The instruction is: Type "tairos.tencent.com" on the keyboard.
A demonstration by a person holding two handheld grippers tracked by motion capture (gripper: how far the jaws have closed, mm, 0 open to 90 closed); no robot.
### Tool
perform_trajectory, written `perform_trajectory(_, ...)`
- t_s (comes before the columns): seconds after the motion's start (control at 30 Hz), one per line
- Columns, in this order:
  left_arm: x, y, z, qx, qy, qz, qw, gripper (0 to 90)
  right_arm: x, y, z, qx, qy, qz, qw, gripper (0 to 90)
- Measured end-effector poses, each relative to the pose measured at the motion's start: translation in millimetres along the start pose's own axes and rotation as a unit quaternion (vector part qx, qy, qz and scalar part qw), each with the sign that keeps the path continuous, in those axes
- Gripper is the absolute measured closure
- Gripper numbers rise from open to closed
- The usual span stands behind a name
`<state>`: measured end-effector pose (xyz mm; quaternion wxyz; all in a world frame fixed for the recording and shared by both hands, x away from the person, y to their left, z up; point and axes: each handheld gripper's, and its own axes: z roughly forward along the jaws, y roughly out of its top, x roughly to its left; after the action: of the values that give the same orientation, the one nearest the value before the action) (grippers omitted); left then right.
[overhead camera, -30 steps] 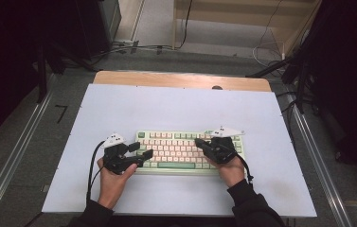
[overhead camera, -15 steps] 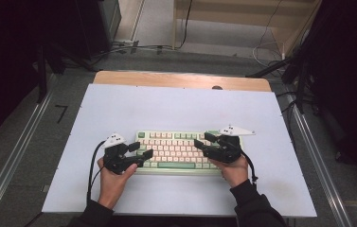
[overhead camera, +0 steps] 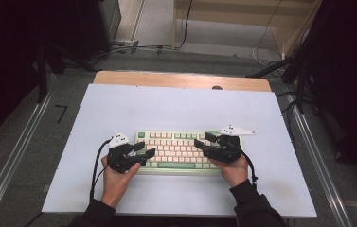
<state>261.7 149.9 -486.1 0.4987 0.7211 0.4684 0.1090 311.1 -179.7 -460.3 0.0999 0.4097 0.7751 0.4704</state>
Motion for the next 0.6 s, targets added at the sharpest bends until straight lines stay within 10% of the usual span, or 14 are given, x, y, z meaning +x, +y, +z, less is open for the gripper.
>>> perform_trajectory(0.17, -2.0, 4.8, 3.2, -0.002, -0.024, 0.005, 0.9997, 90.0, 0.4, -0.1, -0.1, 0.000, 0.000, 0.000, 1.0000, 42.2)
perform_trajectory(0.6, -6.5, 4.5, 20.8, 0.034, -0.007, 0.034, 0.9988, 90.0, 1.5, -0.5, 0.1, 0.002, 0.002, -0.002, 1.0000, 42.8)
